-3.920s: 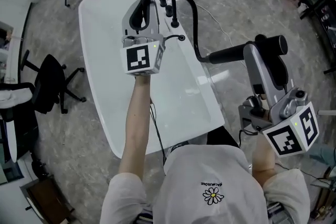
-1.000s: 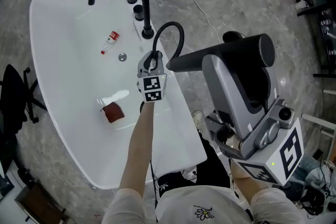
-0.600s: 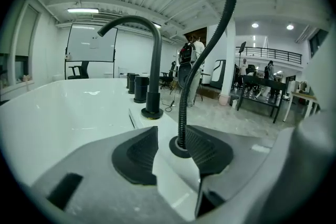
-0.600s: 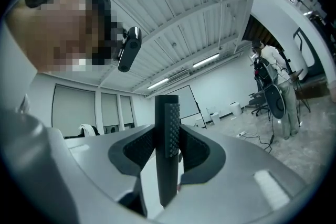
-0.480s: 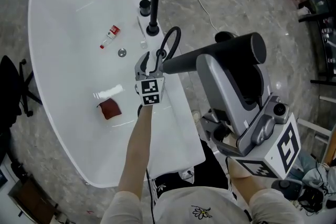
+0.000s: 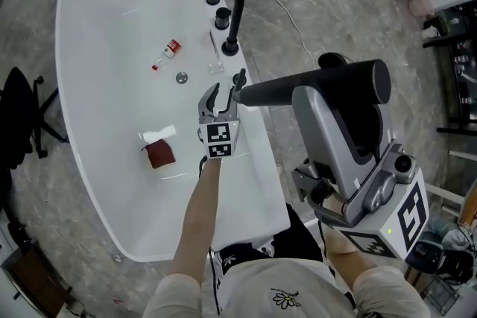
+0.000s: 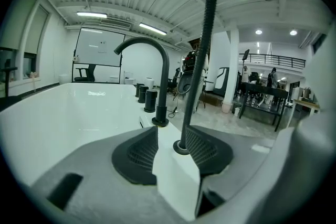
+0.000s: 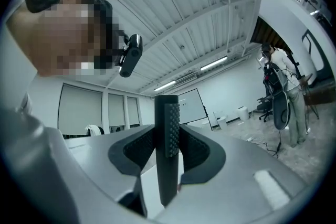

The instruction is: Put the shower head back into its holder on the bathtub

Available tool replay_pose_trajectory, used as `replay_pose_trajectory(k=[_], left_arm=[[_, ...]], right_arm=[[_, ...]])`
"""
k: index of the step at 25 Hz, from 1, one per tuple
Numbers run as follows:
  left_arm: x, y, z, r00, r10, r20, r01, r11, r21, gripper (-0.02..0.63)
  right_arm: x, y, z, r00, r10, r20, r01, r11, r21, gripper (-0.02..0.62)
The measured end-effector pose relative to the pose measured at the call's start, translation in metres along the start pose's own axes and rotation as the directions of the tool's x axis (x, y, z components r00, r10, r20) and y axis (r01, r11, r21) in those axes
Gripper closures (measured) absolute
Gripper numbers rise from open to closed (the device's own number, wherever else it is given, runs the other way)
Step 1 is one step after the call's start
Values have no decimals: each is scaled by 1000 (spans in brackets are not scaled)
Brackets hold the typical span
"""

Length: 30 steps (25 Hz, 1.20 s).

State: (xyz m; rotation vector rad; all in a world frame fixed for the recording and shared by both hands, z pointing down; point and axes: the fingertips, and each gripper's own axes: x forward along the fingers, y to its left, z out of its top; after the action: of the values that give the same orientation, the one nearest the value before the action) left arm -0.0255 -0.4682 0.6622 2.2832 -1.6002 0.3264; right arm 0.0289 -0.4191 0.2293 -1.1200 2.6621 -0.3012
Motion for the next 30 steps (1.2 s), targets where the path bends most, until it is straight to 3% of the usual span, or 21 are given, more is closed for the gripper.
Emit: replay_pose_trajectory(k=[6, 12, 16, 30], left_arm=[[-33, 7, 14, 999, 28, 22, -28, 1000, -1, 451], [-56, 19, 29, 993, 53, 103, -49, 998, -35, 451], [-64, 18, 38, 987, 22, 157, -21, 1000, -7, 451], [-58, 18, -23, 995, 8, 100, 2, 995, -99, 451]], right_arm=[[-9, 7, -21, 995, -68, -77, 58, 991, -124, 454], [6, -36, -80, 980, -143, -138, 123, 982, -142, 454], [23, -73, -132, 970, -175, -168, 151, 978, -147, 454], [44, -149, -314, 895, -272, -352, 209, 956, -207, 454]])
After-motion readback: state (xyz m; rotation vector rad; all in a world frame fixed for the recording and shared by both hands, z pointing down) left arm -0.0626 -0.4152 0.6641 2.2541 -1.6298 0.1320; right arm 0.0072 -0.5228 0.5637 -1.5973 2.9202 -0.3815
